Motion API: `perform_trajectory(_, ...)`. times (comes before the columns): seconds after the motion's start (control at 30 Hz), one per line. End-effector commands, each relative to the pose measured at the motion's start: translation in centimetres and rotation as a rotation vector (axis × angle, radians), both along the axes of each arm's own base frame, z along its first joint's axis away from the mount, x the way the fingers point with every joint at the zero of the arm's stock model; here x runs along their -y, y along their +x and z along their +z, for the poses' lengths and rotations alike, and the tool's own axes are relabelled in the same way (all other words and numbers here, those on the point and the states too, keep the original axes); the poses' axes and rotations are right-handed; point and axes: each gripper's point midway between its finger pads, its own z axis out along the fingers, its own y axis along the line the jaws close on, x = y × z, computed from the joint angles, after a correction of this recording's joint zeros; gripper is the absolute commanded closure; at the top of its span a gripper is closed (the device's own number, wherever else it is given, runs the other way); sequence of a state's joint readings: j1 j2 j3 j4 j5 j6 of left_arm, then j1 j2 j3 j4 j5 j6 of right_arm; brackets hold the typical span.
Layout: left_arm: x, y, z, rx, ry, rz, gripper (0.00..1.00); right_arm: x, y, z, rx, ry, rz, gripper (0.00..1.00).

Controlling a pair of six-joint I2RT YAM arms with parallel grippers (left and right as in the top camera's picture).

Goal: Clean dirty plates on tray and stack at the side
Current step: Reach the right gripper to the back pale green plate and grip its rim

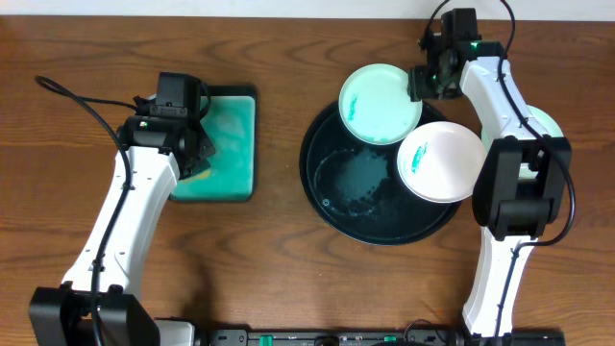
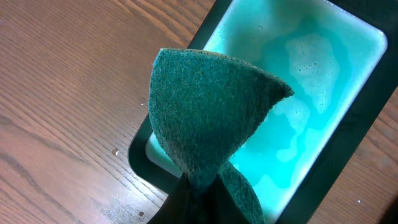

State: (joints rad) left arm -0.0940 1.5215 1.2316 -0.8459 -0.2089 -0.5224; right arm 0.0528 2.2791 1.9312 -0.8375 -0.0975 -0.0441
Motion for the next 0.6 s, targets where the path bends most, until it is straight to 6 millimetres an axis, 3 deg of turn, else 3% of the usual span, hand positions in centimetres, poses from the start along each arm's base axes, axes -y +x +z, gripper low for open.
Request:
perform_trajectory(0.0, -0.3, -0.2, 0.0, -0.005, 0.011, -0.002, 0.93, -0.6, 0.2, -0.6, -0.008, -0.001, 0.042, 0.41)
perform_trajectory(0.1, -0.3, -0.1, 0.0, -0.005, 0.011, -0.002, 0.93, -0.6, -0.1, -1.7, -0.035, -0.002, 0.042, 0.51)
perform_trajectory(0.43, -0.3, -0.1, 0.0, -0.001, 0.010, -0.002, 0.93, -1.0, -1.0, -2.7, -0.082, 0.000, 0.051, 0.63)
perform_trajectory(0.57, -0.3, -0.1, 0.0, 0.000, 0.010, -0.002, 0.93, -1.5, -1.4, -2.9, -0.099, -0.001, 0.060, 0.77)
